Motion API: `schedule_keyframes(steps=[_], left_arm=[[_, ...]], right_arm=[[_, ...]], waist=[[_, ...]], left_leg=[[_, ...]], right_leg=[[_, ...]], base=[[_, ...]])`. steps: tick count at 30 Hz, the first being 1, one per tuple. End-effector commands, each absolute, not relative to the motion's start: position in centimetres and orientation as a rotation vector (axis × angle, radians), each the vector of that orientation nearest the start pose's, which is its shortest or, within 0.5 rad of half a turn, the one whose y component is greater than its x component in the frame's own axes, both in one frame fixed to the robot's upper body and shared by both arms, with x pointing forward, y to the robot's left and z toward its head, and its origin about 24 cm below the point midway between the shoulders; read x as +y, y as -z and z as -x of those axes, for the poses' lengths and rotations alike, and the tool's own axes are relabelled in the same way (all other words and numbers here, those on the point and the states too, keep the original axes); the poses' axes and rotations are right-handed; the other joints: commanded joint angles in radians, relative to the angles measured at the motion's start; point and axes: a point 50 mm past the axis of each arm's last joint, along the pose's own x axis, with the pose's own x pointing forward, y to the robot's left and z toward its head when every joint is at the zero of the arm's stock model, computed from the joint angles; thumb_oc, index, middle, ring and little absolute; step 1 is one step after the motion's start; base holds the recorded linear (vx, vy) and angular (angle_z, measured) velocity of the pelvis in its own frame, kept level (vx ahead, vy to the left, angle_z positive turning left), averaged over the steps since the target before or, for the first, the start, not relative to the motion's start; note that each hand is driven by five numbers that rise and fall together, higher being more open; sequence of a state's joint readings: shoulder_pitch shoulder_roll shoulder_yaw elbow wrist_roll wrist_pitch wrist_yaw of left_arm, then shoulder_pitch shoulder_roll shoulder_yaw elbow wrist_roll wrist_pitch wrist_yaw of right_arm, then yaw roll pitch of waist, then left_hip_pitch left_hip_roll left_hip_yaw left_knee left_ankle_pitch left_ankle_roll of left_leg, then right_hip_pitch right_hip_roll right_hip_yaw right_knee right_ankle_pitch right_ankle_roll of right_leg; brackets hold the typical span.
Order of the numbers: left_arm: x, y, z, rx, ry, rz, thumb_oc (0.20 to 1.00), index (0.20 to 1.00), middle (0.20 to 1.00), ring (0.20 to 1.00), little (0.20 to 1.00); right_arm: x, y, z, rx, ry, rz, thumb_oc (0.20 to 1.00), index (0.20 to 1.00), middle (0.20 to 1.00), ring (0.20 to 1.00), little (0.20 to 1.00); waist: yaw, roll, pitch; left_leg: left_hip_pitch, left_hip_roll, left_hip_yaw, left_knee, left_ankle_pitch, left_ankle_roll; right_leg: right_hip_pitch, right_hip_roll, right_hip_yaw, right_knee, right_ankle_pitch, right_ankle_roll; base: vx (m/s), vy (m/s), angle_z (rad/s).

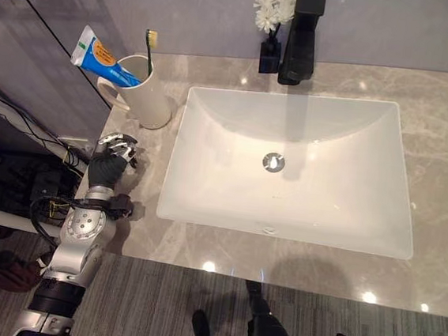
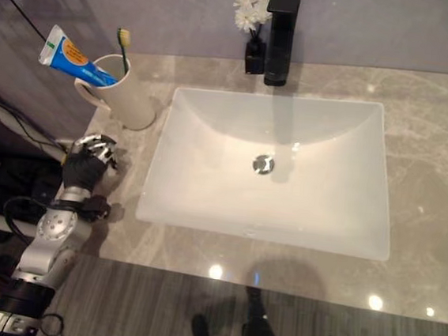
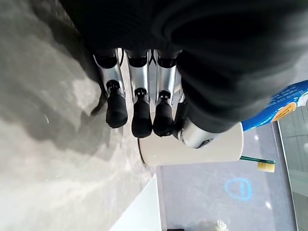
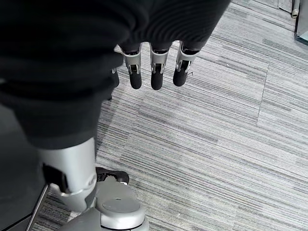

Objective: Put brush and paste in cup on sink, flatten towel.

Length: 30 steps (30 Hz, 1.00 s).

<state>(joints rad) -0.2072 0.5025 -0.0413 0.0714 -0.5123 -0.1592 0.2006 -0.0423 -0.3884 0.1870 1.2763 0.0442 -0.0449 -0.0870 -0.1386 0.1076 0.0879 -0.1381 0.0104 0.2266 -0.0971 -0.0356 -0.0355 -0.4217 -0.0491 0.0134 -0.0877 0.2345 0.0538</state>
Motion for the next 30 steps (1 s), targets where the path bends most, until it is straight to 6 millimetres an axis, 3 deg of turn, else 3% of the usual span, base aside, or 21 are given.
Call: schedule_keyframes(steps=[1,7,13,19,30], left_arm=[[25.7,-13.5,-29.7,-0.335,-0.206,0.026,0.200,0.200,0.200,0.200,0.200],[25.2,-13.5,-31.6,-0.303,-0.205,0.101,0.200,0.200,0.200,0.200,0.200],[26.8,-15.1,-33.6,-0.272,-0.244,-0.121,0.200,0.200,0.200,0.200,0.200],[27.4,-16.8,-35.3,-0.269,-0.290,-0.186,0.200,0.200,0.200,0.200,0.200],[28.2,-18.9,-36.6,-0.274,-0.334,-0.250,0.200,0.200,0.200,0.200,0.200]], right_arm=[[-29.1,14.4,-9.0,1.221,0.180,0.480,1.000,1.000,1.000,1.000,1.000],[-29.1,14.4,-9.3,1.222,0.150,0.515,1.000,1.000,1.000,1.000,1.000],[-28.9,14.3,-10.0,1.202,0.122,0.528,1.000,1.000,1.000,1.000,1.000],[-28.2,14.2,-11.1,1.171,0.104,0.525,1.000,1.000,1.000,1.000,1.000],[-27.8,14.0,-12.1,1.131,0.099,0.522,1.000,1.000,1.000,1.000,1.000]], waist=[[-0.009,-0.028,-0.009],[-0.028,-0.033,-0.013],[-0.041,-0.042,-0.011],[-0.054,-0.050,0.001],[-0.067,-0.052,0.014]], left_leg=[[0.009,-0.009,-0.012,0.010,0.024,-0.032],[0.000,-0.004,-0.004,0.010,0.026,-0.036],[-0.018,0.001,-0.001,0.010,0.031,-0.038],[-0.038,0.002,-0.007,0.010,0.038,-0.043],[-0.057,0.000,-0.005,0.010,0.042,-0.045]], right_leg=[[0.047,0.000,-0.026,0.000,-0.061,0.043],[0.033,0.008,-0.017,0.000,-0.058,0.041],[0.015,0.017,-0.006,0.000,-0.053,0.041],[-0.006,0.016,-0.003,0.000,-0.046,0.041],[-0.027,0.018,0.001,0.000,-0.038,0.041]], base=[[0.00,0.000,0.00],[0.00,-0.001,-0.01],[0.00,-0.010,-0.01],[-0.01,-0.012,-0.05],[0.00,-0.001,-0.01]])
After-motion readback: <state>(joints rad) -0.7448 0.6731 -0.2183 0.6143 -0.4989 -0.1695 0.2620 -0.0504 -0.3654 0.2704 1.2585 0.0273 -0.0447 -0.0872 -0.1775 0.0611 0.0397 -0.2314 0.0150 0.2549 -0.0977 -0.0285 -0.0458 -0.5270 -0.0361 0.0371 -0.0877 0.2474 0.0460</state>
